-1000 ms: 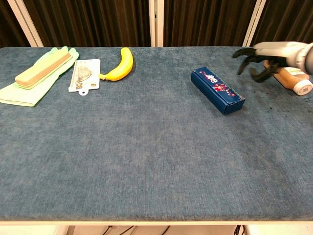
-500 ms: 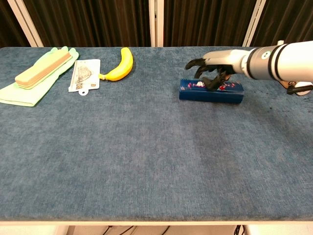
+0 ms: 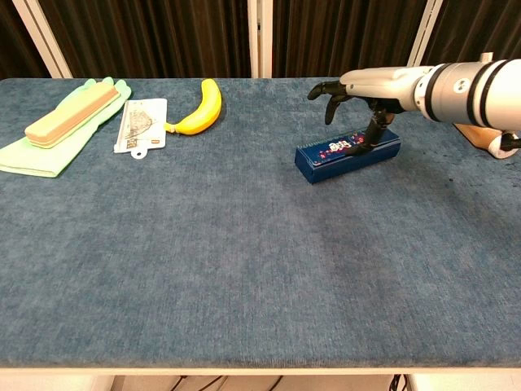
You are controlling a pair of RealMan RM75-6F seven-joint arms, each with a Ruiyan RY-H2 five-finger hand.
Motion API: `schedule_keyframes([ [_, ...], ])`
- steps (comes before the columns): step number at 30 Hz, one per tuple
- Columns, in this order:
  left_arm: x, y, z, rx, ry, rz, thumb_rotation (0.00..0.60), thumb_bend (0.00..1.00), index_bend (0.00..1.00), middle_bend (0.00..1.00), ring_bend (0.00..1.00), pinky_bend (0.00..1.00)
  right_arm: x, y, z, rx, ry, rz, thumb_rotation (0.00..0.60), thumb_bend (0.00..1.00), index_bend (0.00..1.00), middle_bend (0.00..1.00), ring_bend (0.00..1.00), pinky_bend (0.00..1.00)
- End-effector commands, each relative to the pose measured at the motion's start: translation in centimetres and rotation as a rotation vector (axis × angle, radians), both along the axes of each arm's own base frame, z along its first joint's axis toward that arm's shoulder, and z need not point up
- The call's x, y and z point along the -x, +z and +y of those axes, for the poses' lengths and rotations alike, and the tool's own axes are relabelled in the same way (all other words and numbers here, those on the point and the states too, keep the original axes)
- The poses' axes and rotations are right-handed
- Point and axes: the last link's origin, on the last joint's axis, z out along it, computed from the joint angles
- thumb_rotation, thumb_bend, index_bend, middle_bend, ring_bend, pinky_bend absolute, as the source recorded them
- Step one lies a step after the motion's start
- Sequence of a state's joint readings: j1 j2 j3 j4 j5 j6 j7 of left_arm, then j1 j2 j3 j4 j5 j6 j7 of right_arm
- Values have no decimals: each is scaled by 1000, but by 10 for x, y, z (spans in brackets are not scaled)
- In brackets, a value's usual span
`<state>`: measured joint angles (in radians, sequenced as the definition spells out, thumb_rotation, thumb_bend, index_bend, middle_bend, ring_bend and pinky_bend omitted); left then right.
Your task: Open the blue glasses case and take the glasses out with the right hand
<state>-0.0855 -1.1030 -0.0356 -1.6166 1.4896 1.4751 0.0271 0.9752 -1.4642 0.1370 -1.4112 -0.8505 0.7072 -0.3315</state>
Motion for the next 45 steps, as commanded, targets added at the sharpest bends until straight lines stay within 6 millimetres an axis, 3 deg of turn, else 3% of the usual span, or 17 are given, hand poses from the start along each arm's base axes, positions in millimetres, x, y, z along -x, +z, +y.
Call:
schedule_keyframes([
  [1,0,0,0,-1,0,1,600,373,661,665,429,367,5,4,0,5,30,50,600,199,33,221,0,0],
  [36,0,0,0,1,1,-8,600,373,661,665,429,360,5,-18,-5,-34,24,137,600,447,190,277,0,0],
  [45,0,0,0,2,1,-10,600,373,661,665,429,360,11,-13,3,-57,30,170,600,656,348,399,33,0],
])
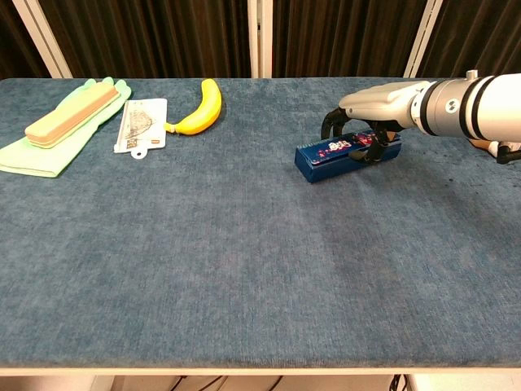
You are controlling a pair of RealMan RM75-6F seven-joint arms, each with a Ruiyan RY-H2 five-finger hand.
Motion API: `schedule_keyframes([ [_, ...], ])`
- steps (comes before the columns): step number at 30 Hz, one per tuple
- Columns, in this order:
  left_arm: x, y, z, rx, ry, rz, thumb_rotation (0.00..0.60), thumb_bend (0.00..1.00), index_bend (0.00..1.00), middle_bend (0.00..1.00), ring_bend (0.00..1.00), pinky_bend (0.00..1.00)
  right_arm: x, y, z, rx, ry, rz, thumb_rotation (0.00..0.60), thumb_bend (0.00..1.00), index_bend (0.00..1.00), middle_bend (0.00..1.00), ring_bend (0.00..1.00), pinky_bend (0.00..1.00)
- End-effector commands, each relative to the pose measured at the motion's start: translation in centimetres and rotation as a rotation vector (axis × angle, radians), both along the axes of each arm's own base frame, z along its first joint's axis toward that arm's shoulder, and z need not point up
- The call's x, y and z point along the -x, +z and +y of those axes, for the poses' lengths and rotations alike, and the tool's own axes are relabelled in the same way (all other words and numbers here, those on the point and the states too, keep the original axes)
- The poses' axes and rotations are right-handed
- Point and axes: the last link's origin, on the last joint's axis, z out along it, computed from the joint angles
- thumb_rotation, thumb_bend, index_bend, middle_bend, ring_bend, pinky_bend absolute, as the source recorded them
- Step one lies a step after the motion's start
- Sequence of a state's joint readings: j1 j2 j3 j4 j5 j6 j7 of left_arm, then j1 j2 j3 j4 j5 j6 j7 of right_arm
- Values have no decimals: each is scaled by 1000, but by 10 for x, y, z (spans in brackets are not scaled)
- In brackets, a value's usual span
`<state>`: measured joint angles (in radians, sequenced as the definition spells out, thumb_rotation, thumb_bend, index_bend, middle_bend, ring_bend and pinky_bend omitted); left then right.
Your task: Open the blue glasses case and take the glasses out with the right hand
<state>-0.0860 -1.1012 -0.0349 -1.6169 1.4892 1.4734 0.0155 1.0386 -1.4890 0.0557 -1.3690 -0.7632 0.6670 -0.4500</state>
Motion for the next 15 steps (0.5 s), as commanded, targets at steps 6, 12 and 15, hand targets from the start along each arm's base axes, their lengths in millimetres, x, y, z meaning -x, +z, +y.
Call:
schedule_keyframes([
  [6,0,0,0,0,0,0,600,374,661,665,429,360,4,11,14,-35,-25,3,600,766,360,425,62,0],
  [12,0,0,0,-1,1,0,600,373,661,665,429,360,3,19,20,-53,-34,3,600,884,371,473,115,0],
  [15,0,0,0,-1,1,1,600,373,661,665,428,360,1,19,20,-67,-48,3,600,914,353,462,125,0],
])
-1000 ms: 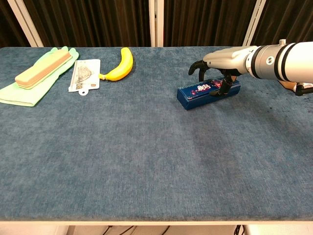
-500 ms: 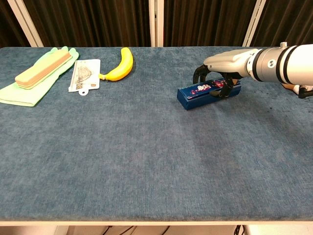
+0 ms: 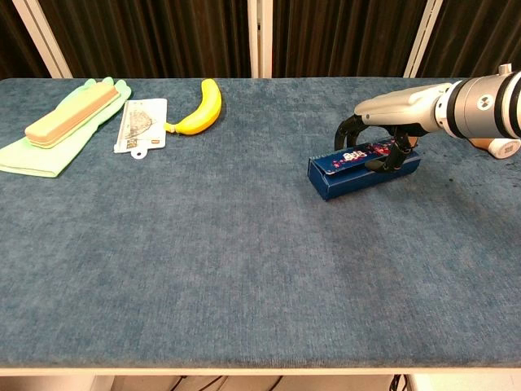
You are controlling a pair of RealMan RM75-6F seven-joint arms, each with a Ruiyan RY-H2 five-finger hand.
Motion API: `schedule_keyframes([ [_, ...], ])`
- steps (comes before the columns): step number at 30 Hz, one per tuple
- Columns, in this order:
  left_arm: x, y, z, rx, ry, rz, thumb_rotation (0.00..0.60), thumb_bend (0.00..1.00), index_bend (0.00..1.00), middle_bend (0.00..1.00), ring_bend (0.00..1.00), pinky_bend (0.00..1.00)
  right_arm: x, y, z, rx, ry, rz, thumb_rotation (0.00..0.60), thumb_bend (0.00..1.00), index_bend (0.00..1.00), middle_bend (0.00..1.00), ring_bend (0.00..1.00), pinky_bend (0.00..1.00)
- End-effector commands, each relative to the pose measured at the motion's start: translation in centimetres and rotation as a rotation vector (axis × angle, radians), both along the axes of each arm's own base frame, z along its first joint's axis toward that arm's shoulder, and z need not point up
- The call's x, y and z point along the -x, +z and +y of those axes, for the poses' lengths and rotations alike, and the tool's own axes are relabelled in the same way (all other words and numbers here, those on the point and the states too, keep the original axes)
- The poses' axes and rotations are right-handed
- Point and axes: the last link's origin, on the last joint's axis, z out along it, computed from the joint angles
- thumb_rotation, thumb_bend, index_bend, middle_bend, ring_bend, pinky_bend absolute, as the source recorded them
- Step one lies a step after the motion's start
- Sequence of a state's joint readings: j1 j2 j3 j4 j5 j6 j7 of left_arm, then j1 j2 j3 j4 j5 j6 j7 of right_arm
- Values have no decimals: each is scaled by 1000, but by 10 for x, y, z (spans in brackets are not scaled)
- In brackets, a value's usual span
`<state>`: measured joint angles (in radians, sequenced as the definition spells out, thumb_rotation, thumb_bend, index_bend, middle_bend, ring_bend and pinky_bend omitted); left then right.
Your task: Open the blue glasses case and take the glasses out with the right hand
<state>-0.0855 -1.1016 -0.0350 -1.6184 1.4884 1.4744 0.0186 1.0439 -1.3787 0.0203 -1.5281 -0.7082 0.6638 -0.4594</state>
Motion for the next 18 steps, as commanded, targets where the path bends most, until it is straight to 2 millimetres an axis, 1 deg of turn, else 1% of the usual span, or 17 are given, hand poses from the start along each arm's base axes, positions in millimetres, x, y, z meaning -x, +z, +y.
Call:
schedule_keyframes([
  [1,0,0,0,0,0,0,600,373,661,665,428,360,-2,1,-1,-11,-10,3,600,912,344,455,125,0],
  [4,0,0,0,0,0,1,600,373,661,665,429,360,-6,-1,-6,-6,-21,-3,600,872,309,422,118,0],
  [6,0,0,0,0,0,1,600,373,661,665,429,360,-8,-3,-11,-2,-25,-4,600,820,282,395,110,0],
  [10,0,0,0,-1,1,1,600,373,661,665,428,360,-15,-11,-21,-2,-30,9,600,767,223,352,84,0],
  [12,0,0,0,-1,1,0,600,373,661,665,429,360,-18,-15,-24,-10,-34,18,600,687,146,301,38,0],
  [15,0,0,0,0,1,-1,600,373,661,665,429,360,-25,-20,-29,-9,-39,17,600,604,46,224,2,0],
  [17,0,0,0,0,0,-1,600,373,661,665,429,360,-28,-23,-33,-2,-39,14,600,546,5,178,0,0],
  [18,0,0,0,0,0,-1,600,373,661,665,429,360,-30,-25,-34,1,-38,15,600,521,0,157,0,0],
])
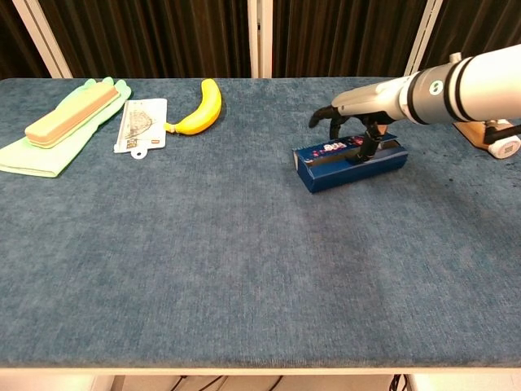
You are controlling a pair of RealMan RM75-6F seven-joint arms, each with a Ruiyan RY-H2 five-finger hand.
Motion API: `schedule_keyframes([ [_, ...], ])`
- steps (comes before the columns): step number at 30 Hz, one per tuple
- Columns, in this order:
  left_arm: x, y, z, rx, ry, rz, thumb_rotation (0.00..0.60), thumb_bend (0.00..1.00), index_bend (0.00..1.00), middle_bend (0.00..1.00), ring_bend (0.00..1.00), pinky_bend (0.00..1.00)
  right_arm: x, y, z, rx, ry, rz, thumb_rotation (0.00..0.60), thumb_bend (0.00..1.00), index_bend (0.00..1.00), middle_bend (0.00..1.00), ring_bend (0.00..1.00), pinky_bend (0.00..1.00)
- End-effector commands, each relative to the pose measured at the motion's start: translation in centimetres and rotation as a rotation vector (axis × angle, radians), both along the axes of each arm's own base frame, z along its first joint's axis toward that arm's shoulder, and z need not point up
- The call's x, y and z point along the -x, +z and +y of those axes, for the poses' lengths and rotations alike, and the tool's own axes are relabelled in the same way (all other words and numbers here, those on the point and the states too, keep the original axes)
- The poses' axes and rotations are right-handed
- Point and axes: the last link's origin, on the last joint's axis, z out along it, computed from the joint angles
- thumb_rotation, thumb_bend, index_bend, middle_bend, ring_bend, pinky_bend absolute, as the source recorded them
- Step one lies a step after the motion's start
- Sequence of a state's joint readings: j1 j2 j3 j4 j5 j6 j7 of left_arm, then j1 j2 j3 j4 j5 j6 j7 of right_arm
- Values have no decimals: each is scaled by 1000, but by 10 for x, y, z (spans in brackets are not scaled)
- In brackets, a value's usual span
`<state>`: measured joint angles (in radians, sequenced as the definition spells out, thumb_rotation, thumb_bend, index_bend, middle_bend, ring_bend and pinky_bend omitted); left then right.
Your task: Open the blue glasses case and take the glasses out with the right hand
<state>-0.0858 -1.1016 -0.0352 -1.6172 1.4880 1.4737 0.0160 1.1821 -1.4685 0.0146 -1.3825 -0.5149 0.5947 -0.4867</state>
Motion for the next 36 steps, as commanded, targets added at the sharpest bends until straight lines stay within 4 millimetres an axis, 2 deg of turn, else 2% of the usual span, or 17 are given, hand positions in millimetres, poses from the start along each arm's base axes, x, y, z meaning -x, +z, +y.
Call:
schedule_keyframes([
  [1,0,0,0,0,0,-1,600,372,661,665,429,360,-6,-6,-5,4,6,4,600,507,0,146,0,0],
  [5,0,0,0,0,0,-2,600,373,661,665,429,360,-12,-12,-10,16,4,-4,600,484,0,104,0,0],
  [10,0,0,0,1,0,-1,600,372,661,665,429,360,-18,-17,-19,64,5,-30,600,471,0,99,0,0],
  [12,0,0,0,1,0,-2,600,373,661,665,429,360,-20,-18,-25,101,8,-35,600,432,0,89,0,0],
  [14,0,0,0,0,0,-4,600,373,661,665,429,360,-24,-16,-28,136,21,-54,600,388,0,78,0,0],
  [18,0,0,0,2,1,-6,600,373,662,665,429,360,-26,1,-21,190,58,-113,600,382,0,67,0,0],
  [22,0,0,0,3,-1,-8,600,373,661,665,428,360,-7,32,-2,225,58,-116,600,440,0,103,0,0],
  [27,0,0,0,2,-3,-4,600,373,661,665,429,360,32,61,22,227,-45,-90,600,611,0,212,0,0],
  [32,0,0,0,1,-3,2,600,373,661,665,429,360,65,69,35,201,-139,-78,600,764,0,268,0,0],
  [36,-1,0,-1,-1,-2,5,600,373,661,665,429,360,82,64,33,173,-196,-96,600,778,0,271,0,0],
])
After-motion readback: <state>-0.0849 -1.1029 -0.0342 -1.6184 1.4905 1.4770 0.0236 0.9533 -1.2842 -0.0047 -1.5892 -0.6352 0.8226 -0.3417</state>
